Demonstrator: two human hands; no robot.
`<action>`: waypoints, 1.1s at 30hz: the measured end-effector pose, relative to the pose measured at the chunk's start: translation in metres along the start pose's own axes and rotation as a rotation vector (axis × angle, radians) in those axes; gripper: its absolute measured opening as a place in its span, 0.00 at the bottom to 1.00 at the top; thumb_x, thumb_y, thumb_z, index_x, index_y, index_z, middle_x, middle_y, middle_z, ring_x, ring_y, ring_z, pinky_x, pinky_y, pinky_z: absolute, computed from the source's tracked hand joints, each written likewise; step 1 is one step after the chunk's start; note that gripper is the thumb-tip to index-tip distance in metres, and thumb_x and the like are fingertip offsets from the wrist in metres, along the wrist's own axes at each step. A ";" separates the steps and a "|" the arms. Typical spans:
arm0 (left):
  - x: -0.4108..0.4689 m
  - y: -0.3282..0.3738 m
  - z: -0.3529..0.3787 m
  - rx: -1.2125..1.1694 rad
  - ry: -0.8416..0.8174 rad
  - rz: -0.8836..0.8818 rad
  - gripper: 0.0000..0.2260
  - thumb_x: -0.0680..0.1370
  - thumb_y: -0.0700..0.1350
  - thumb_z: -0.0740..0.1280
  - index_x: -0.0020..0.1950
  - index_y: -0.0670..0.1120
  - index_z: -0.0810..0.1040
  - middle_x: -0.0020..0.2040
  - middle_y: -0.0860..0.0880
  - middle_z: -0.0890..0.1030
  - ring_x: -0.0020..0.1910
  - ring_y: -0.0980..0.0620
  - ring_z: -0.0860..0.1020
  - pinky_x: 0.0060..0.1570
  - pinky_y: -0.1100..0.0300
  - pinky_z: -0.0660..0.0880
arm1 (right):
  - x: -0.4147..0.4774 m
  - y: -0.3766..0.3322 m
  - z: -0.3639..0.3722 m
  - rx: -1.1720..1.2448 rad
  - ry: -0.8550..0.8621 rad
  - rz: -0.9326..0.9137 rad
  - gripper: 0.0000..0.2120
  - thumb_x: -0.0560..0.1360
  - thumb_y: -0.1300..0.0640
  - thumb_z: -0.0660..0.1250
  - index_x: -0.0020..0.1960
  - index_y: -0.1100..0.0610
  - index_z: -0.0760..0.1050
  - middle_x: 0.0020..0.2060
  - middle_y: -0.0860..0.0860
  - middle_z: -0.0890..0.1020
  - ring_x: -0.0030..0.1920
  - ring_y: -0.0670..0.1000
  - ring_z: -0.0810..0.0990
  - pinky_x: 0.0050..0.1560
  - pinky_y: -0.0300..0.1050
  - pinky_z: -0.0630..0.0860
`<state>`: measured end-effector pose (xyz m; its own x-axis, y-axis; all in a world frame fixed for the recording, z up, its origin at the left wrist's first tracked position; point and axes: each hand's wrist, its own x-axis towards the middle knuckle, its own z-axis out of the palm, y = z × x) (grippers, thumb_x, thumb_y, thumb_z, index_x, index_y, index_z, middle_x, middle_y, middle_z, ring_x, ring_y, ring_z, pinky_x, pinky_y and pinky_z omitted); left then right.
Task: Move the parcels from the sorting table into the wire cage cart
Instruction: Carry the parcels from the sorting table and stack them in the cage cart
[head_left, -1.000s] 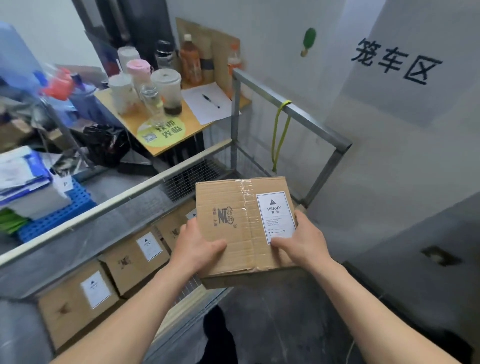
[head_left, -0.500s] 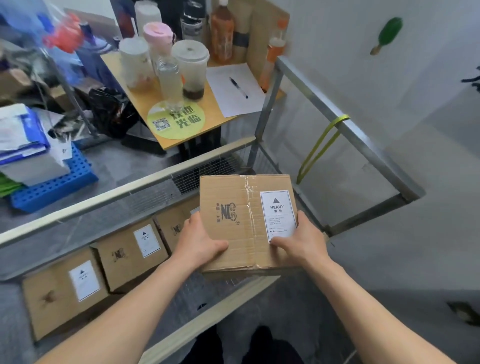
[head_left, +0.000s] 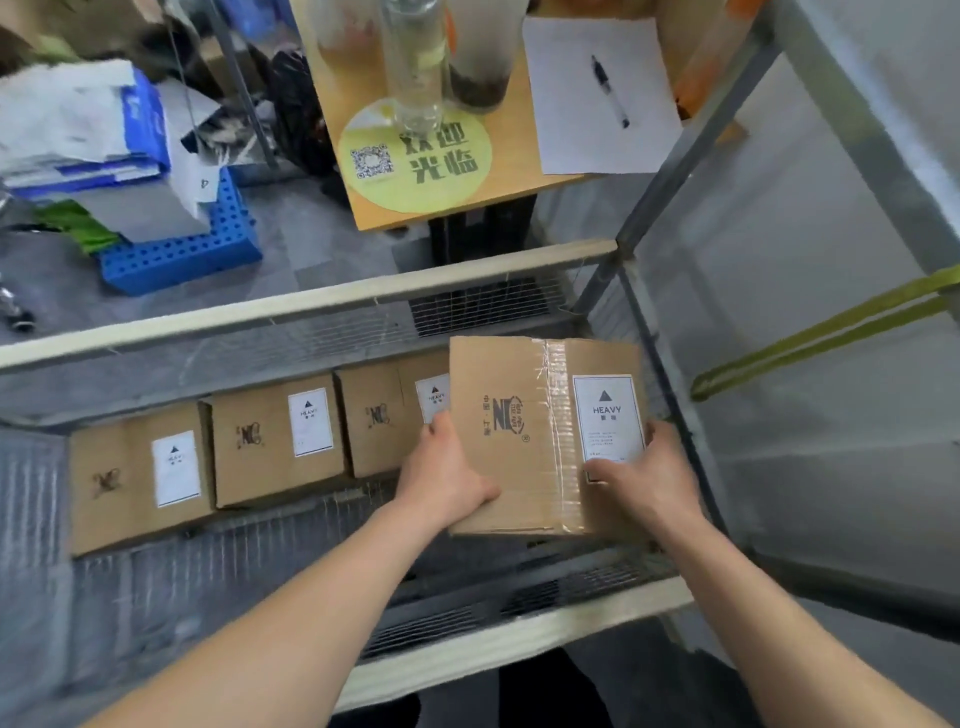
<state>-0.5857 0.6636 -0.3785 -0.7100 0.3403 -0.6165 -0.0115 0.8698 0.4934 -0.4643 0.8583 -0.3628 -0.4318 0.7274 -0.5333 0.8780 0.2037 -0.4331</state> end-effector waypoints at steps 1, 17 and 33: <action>0.008 0.002 0.008 -0.003 -0.007 -0.017 0.44 0.64 0.50 0.82 0.73 0.47 0.61 0.65 0.47 0.72 0.57 0.47 0.76 0.57 0.53 0.78 | 0.013 0.002 0.003 -0.010 0.009 -0.012 0.38 0.58 0.46 0.79 0.65 0.51 0.70 0.58 0.50 0.81 0.54 0.55 0.82 0.52 0.52 0.80; 0.127 -0.003 0.098 -0.075 -0.044 -0.127 0.49 0.65 0.49 0.81 0.77 0.52 0.53 0.68 0.46 0.66 0.52 0.47 0.78 0.52 0.51 0.81 | 0.159 0.039 0.066 -0.106 0.020 -0.052 0.45 0.56 0.43 0.81 0.68 0.52 0.68 0.59 0.52 0.77 0.58 0.57 0.77 0.53 0.60 0.80; 0.211 -0.028 0.134 -0.070 -0.027 -0.183 0.47 0.69 0.50 0.79 0.79 0.47 0.52 0.71 0.45 0.66 0.59 0.45 0.76 0.56 0.52 0.78 | 0.250 0.044 0.131 -0.152 -0.032 -0.078 0.48 0.65 0.48 0.82 0.77 0.55 0.59 0.64 0.56 0.71 0.61 0.59 0.76 0.55 0.52 0.78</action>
<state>-0.6408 0.7595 -0.6045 -0.6727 0.1889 -0.7154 -0.1887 0.8911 0.4127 -0.5607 0.9633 -0.6109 -0.5043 0.6847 -0.5262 0.8616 0.3576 -0.3603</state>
